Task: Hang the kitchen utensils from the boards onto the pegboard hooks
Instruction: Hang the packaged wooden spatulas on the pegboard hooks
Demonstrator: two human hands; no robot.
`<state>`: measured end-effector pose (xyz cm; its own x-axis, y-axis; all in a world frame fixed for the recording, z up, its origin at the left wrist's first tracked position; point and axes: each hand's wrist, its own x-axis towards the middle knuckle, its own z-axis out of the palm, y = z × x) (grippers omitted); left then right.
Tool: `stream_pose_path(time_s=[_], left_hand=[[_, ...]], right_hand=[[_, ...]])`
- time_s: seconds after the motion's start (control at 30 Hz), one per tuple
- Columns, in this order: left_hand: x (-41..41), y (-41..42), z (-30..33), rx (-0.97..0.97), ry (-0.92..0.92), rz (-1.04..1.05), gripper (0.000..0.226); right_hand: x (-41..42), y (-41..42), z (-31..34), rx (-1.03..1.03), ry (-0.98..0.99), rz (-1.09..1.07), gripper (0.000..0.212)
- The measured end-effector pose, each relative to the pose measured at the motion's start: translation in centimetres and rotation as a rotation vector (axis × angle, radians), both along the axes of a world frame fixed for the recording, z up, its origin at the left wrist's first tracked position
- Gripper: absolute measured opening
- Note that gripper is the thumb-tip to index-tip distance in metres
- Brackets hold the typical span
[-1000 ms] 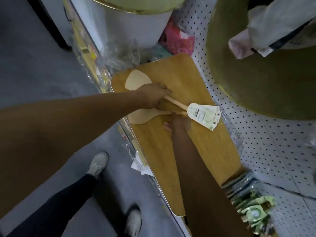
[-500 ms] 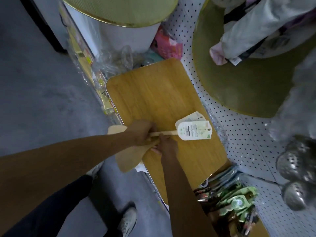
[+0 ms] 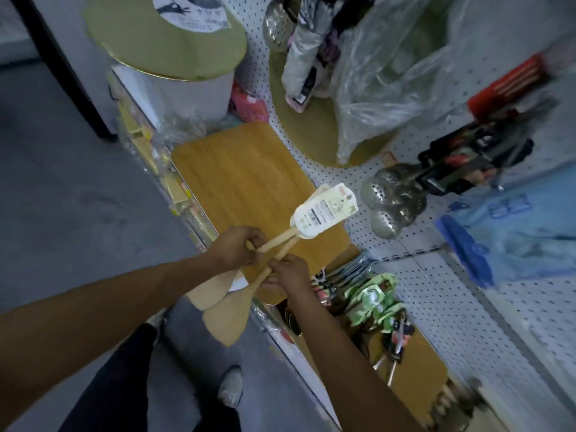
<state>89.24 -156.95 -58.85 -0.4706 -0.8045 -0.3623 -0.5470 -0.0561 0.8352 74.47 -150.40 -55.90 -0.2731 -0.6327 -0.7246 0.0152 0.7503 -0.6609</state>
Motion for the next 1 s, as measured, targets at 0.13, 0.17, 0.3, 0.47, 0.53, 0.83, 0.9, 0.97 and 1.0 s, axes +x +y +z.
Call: stream_pose_path(time_s=[0.13, 0.17, 0.3, 0.47, 0.53, 0.83, 0.9, 0.97, 1.0], left_hand=[[-1.9, 6.9, 5.5, 0.026, 0.018, 0.083, 0.019], [-2.3, 8.7, 6.7, 0.029, 0.011, 0.088, 0.017], [-4.0, 15.6, 10.9, 0.025, -0.036, 0.100, 0.024], [-5.8, 21.7, 15.1, -0.017, -0.065, 0.076, 0.025], [-6.5, 23.7, 16.9, -0.049, -0.062, 0.043, 0.026], [-11.5, 34.0, 22.5, -0.138, 0.135, -0.105, 0.024], [-13.0, 36.8, 23.1, -0.164, 0.164, -0.128, 0.018], [-14.4, 39.8, 23.5, -0.204, 0.195, -0.139, 0.010], [-15.2, 41.2, 23.6, -0.225, 0.205, -0.153, 0.011]], right_hand=[[-2.1, 6.0, 4.3, -0.062, 0.009, 0.102, 0.007], [-2.5, 7.6, 5.4, -0.075, -0.004, 0.124, 0.007], [-4.1, 14.2, 9.0, -0.133, 0.023, 0.191, 0.006], [-6.6, 20.4, 12.2, -0.210, 0.018, 0.237, 0.004], [-7.7, 22.6, 13.6, -0.260, 0.027, 0.255, 0.006], [-13.6, 35.3, 19.2, -0.445, 0.220, 0.122, 0.005], [-15.1, 38.6, 20.3, -0.480, 0.239, 0.065, 0.003], [-16.9, 42.0, 21.1, -0.496, 0.268, 0.040, 0.013], [-17.7, 43.7, 21.4, -0.499, 0.276, 0.030, 0.014]])
